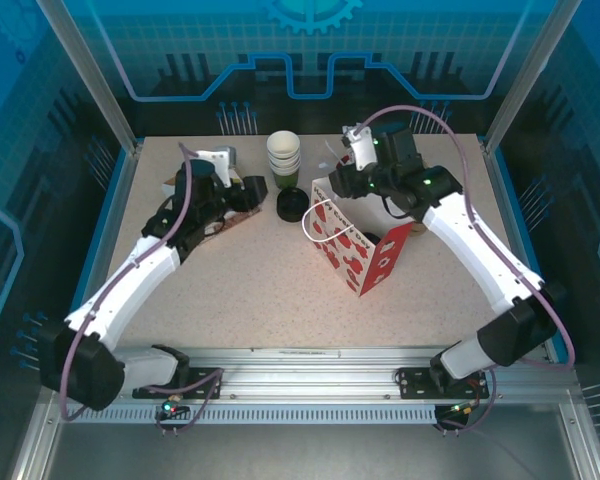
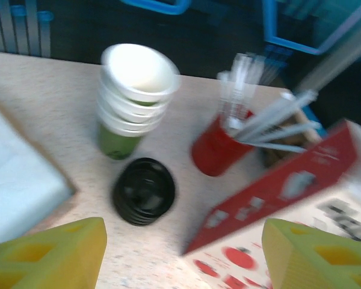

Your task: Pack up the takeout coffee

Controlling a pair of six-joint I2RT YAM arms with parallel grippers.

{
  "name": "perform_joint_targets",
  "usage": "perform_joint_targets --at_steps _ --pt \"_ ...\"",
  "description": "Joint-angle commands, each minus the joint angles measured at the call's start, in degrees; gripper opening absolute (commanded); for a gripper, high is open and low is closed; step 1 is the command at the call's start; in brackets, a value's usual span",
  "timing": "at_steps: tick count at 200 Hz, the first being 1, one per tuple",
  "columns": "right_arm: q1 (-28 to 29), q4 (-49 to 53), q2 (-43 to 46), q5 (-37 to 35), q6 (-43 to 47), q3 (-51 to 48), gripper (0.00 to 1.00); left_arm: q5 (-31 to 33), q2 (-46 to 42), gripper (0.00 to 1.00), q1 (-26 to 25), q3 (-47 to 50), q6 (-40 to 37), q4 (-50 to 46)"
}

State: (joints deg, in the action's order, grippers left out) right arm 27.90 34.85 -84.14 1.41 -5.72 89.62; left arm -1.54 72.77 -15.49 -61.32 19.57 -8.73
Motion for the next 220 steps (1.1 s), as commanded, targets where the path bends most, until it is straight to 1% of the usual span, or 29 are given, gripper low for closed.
perform_joint_targets --at_steps 1,14,29,39,56,97,139,179,220 --pt "2.03 -4.33 6.13 5.54 2.0 -0.65 0.6 2.06 4.29 0.71 6.8 1.31 3.83 2.22" --pt "3.25 -5.8 7.37 6.57 2.7 -1.66 0.63 2.46 7.77 0.71 9.51 0.43 4.16 1.76" --pt "4.56 -5.73 7.42 6.26 3.42 -1.27 0.68 3.82 12.17 0.71 11.19 -1.18 3.16 0.81" --pt "5.24 -5.2 6.89 6.22 3.68 -0.54 0.76 4.52 15.45 0.72 12.2 -2.98 2.45 -0.56" --pt "5.88 -4.88 5.98 6.5 3.79 0.42 0.8 4.36 21.31 0.73 14.15 -6.51 1.72 -2.85" --pt "6.75 -5.18 4.42 8.25 3.02 1.51 0.81 5.46 33.33 0.75 16.4 -15.72 -1.64 -9.54" --pt "7.23 -4.89 3.77 6.79 3.3 1.08 0.82 5.06 43.63 0.79 16.98 -25.2 -4.82 -16.44" --pt "7.25 -4.19 3.27 4.85 3.69 0.47 0.83 6.99 49.44 0.79 17.33 -31.65 -7.95 -21.07" --pt "7.26 -3.9 3.01 4.47 3.26 0.09 0.83 4.71 53.33 0.75 17.99 -35.38 -8.96 -23.73"
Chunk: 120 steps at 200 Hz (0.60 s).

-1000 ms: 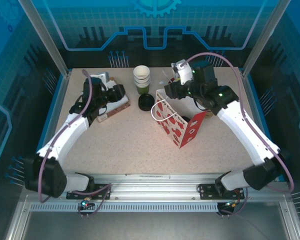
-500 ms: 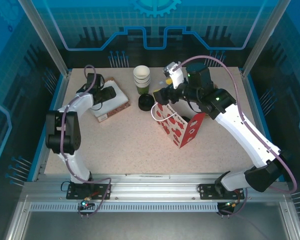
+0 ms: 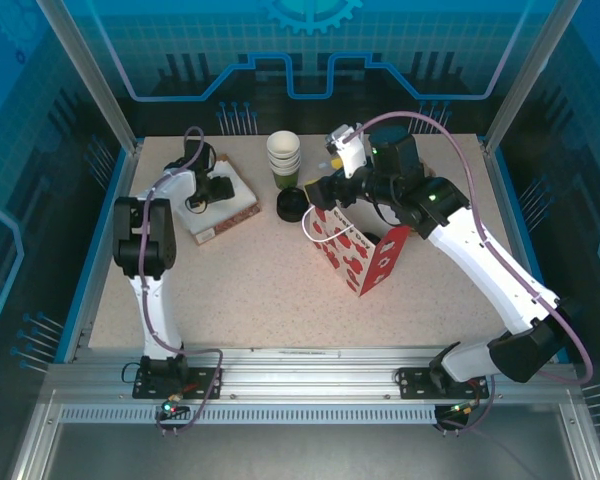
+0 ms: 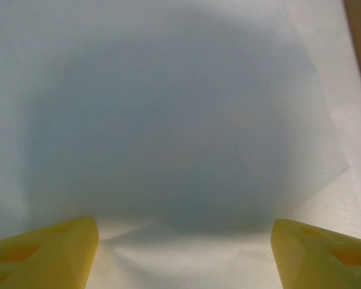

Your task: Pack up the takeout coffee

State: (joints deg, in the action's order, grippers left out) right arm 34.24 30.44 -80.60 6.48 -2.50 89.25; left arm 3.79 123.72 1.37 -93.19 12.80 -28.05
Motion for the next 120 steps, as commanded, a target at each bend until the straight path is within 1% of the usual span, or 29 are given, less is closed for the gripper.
perform_joint_targets --at_steps 1,52,90,120 --pt "0.92 0.51 -0.53 -0.59 0.09 0.47 0.83 -0.72 2.43 0.75 1.12 -3.59 -2.18 -4.44" --pt "0.83 1.03 -0.54 -0.69 -0.31 0.07 0.82 -2.22 4.76 0.65 1.09 -6.72 -2.86 -7.04" --pt "0.87 0.97 -0.11 -0.95 -0.18 -0.63 0.83 -2.52 6.24 0.54 1.11 -8.96 -3.64 -9.65" --pt "0.84 0.94 -0.7 -0.73 -0.16 -0.51 0.83 -2.57 5.56 0.46 1.1 -8.62 -3.91 -9.23"
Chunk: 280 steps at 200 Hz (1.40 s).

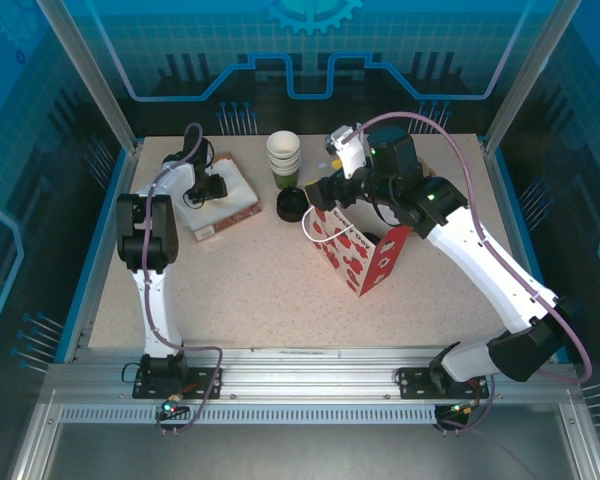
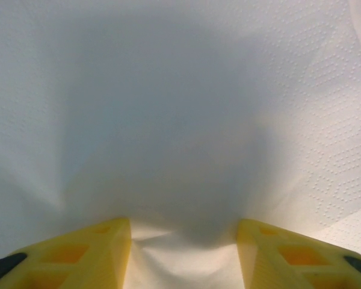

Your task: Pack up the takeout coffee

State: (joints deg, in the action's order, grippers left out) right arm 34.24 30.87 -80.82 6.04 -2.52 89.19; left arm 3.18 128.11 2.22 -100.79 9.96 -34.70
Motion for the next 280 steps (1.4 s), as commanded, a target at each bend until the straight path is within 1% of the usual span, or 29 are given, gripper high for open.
perform_joint_targets --at_steps 1,66,84,120,141,190,205,252,280 --pt "0.88 0.5 -0.48 -0.31 -0.12 -0.43 0.83 -1.95 1.17 0.45 0.29 -1.04 -1.07 -2.57" --pt "0.91 1.02 -1.76 -0.09 -0.19 0.19 0.83 -2.15 0.34 0.23 0.33 -1.5 -1.85 -2.79" --pt "0.86 1.21 -2.15 0.15 -0.12 0.52 0.83 -2.04 -0.87 0.23 0.39 -1.2 -1.72 -2.49" --pt "0.98 1.56 -2.49 0.46 -0.15 0.87 0.83 -1.79 -3.47 0.27 0.33 -0.81 -1.78 -1.82" --pt "0.89 1.57 -2.42 0.48 -0.16 0.81 0.83 -1.6 -3.67 0.27 0.33 -0.72 -2.03 -1.55" --pt "1.01 1.85 -2.43 0.45 0.0 0.99 0.83 -1.85 -3.35 0.22 0.44 -0.64 -2.3 -1.73" --pt "0.92 1.82 -2.51 0.61 -0.06 1.07 0.83 -1.93 -4.06 0.18 0.43 -0.56 -2.27 -1.53" --pt "1.05 2.34 -2.37 0.73 -0.21 1.31 0.83 -1.34 -8.04 0.07 0.52 -0.12 -2.61 -0.91" --pt "1.29 2.61 -1.94 0.45 -0.15 1.29 0.83 -1.49 -12.03 0.04 0.6 1.95 -1.84 0.74"
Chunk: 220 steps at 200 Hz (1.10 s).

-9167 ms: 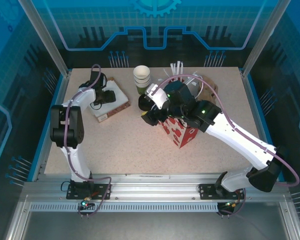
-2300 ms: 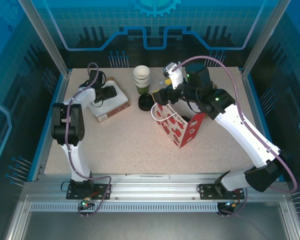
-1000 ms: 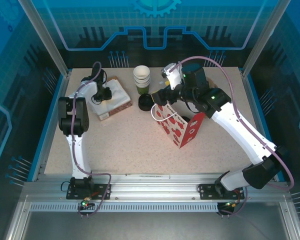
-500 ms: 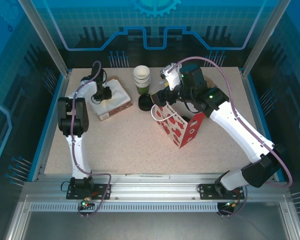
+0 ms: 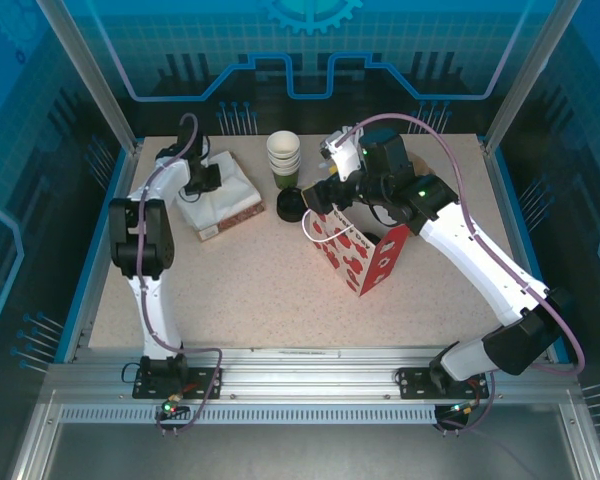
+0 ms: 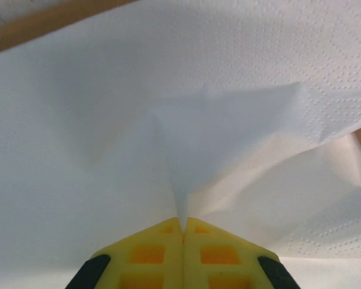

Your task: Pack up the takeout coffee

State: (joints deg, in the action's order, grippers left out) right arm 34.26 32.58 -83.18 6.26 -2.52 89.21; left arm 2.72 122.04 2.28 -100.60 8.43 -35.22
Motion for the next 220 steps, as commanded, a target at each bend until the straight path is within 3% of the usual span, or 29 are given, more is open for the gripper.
perform_joint_targets --at_steps 1,124,182,220 --pt "1.26 0.95 0.49 0.24 -0.17 1.25 0.83 -1.04 -6.17 0.03 0.58 1.83 -0.33 1.37" --pt "6.29 1.52 -2.06 -1.14 -0.98 4.86 0.83 -8.94 -30.19 0.0 0.51 21.68 7.47 15.48" --pt "6.34 1.78 -3.69 -1.49 -1.12 5.37 0.83 -10.19 -21.21 0.16 -0.87 20.26 6.54 15.92" --pt "6.36 3.13 -3.92 -2.17 -0.99 5.66 0.83 -6.44 -17.74 0.4 -0.13 17.59 5.47 13.05"
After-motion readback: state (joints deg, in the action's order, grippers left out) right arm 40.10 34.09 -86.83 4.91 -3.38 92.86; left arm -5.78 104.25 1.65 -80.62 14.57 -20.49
